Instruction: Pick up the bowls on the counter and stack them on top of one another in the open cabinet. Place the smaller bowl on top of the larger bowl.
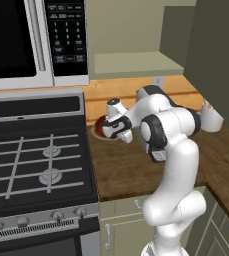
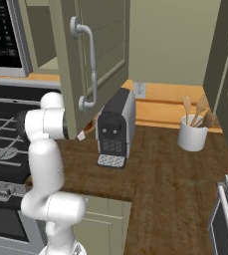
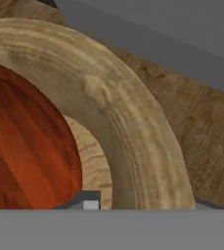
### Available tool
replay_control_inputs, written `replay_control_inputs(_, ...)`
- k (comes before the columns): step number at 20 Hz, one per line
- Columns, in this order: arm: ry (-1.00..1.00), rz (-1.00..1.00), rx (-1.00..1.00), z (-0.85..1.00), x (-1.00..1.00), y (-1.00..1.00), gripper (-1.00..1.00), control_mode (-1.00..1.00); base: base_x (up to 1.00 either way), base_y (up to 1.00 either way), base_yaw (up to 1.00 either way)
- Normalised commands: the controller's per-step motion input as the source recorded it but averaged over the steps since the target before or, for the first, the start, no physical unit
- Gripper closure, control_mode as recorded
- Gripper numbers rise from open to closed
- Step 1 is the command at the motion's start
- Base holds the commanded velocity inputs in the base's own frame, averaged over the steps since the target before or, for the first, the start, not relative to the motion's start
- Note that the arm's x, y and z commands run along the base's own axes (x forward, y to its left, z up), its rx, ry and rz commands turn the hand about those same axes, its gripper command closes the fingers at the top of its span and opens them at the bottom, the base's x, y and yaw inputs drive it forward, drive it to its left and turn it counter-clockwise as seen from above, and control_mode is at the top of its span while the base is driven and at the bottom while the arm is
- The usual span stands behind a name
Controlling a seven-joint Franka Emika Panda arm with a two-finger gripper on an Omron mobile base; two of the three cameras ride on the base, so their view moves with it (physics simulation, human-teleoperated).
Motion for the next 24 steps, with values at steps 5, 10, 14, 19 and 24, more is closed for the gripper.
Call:
replay_control_inputs(5,-0.08,-0.07,0.0,0.39,-1.0,0.03,1.0,-1.0,0.0,0.0,0.0)
replay_control_inputs(10,-0.36,-0.13,0.0,1.0,-1.0,0.0,1.0,-1.0,0.0,0.0,0.0)
replay_control_inputs(14,-0.29,-0.15,0.01,1.0,-1.0,-0.13,1.0,-1.0,0.0,0.0,0.0)
replay_control_inputs(19,-0.2,-0.11,0.06,1.0,-1.0,-0.15,1.0,-1.0,0.0,0.0,0.0)
replay_control_inputs(24,-0.11,-0.03,0.17,1.0,-0.89,-0.04,1.0,-1.0,0.0,0.0,0.0)
